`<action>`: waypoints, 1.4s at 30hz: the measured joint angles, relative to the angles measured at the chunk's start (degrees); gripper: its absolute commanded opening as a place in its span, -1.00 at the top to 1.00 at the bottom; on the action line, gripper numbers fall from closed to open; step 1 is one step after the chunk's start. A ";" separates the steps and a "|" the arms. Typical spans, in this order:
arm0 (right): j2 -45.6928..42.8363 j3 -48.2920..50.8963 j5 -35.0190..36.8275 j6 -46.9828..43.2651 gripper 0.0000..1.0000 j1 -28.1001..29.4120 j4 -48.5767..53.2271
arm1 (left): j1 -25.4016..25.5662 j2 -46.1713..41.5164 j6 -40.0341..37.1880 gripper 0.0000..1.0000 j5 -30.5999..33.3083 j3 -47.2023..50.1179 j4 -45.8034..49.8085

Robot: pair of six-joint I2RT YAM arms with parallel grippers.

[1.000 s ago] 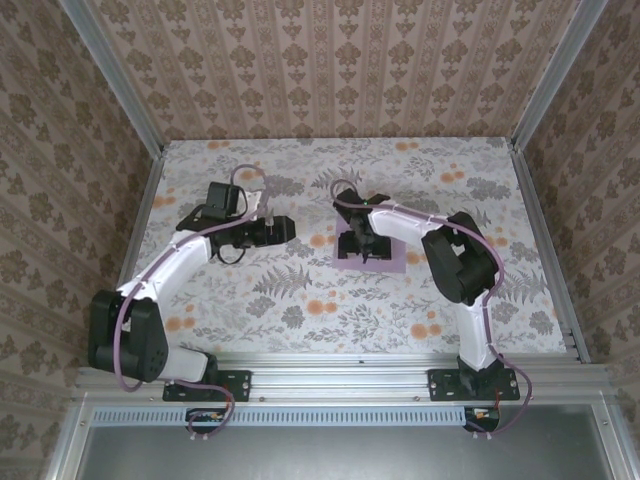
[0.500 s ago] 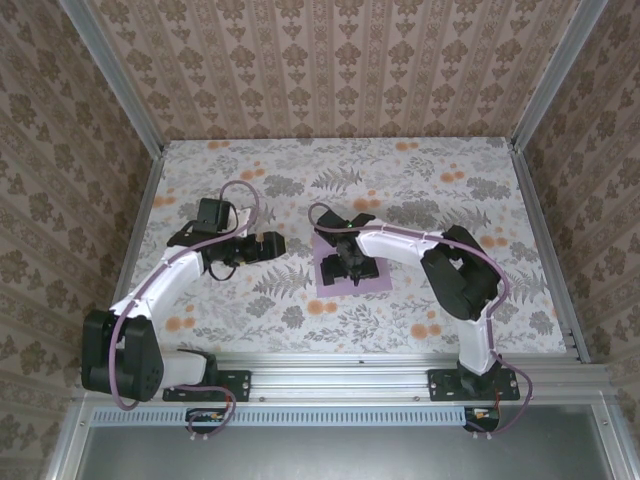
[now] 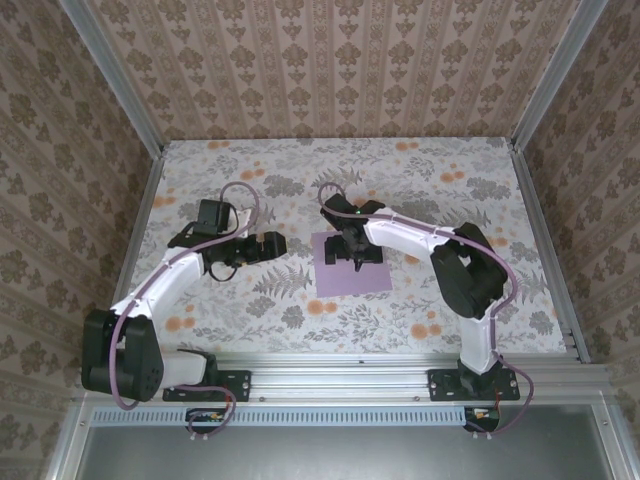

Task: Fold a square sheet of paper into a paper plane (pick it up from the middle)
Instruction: Move the square sheet of paper to the center of the table, then fold the square sheet of paper in half at the center of the table.

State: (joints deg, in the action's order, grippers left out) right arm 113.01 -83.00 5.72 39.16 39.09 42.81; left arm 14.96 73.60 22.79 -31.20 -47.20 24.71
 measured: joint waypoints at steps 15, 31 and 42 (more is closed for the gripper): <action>5.38 -1.31 0.39 -0.39 -0.80 0.07 -0.42 | 0.00 0.04 1.01 -1.00 -1.25 0.11 -1.99; 7.50 -4.28 2.60 -0.42 -0.59 0.68 0.76 | 0.00 1.68 0.98 -1.00 -1.64 0.15 -1.99; 7.58 -4.55 3.08 -1.25 -0.10 1.27 -0.59 | 0.00 1.84 0.98 -1.00 -1.64 0.33 -1.99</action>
State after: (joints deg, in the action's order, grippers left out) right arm 120.60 -87.55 8.80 37.91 40.36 42.22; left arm 14.96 75.44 23.77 -32.84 -46.87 22.72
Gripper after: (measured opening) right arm 0.599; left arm 0.994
